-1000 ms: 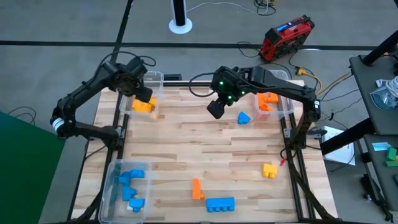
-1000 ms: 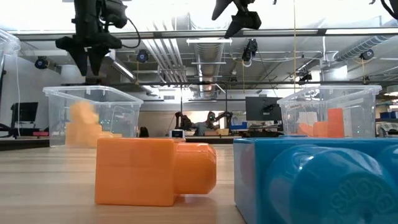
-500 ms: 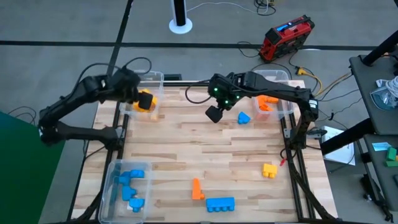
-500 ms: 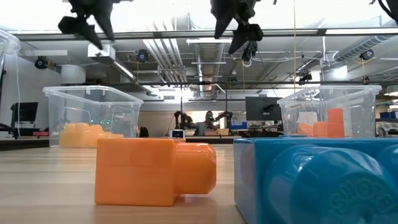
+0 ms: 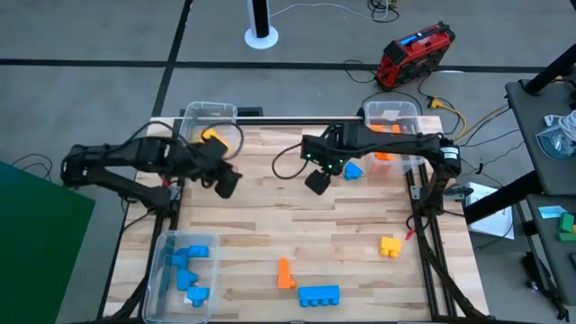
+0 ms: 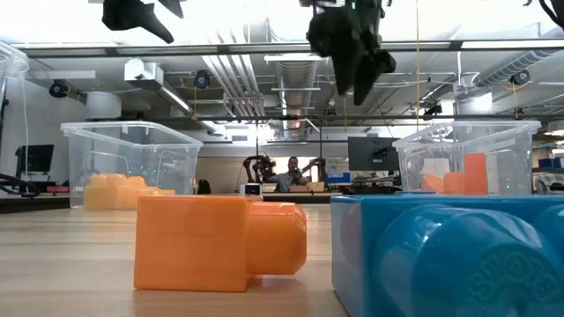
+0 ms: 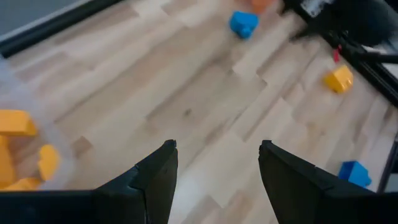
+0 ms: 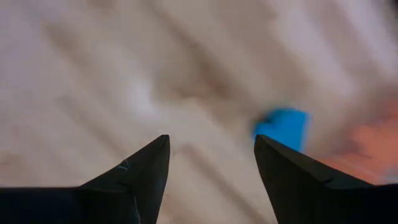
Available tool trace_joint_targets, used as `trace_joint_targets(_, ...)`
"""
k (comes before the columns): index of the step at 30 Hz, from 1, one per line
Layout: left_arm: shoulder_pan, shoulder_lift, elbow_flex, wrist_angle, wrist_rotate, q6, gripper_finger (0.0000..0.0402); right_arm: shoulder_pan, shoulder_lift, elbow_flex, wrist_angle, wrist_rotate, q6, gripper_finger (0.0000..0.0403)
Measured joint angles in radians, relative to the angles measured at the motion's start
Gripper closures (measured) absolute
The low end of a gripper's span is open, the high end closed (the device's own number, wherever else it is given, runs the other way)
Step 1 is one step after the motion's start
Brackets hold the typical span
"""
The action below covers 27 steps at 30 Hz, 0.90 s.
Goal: Sort blocks
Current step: Put the top blue game piece into the bottom left transparent bin
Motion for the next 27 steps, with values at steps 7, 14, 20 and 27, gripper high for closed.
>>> trace_joint_targets(7, -0.091, 0.088, 0.0, 0.01, -0.002, -0.06, 0.0201, -0.124, 0.047, -0.052, -0.102, 0.139, 0.021, 0.0181)
trace_joint_targets(14, -0.193, 0.098, 0.0, -0.068, -0.191, -0.197, 0.0201, -0.232, 0.13, -0.075, -0.141, 0.143, -0.118, 0.0184)
trace_joint_targets(20, -0.264, 0.066, 0.0, -0.067, -0.209, -0.245, 0.0201, -0.241, 0.195, -0.083, -0.263, 0.23, -0.186, 0.0236)
trace_joint_targets(27, -0.269, 0.064, 0.0, -0.067, -0.264, -0.253, 0.0201, -0.241, 0.244, -0.1, -0.259, 0.265, -0.214, 0.0354)
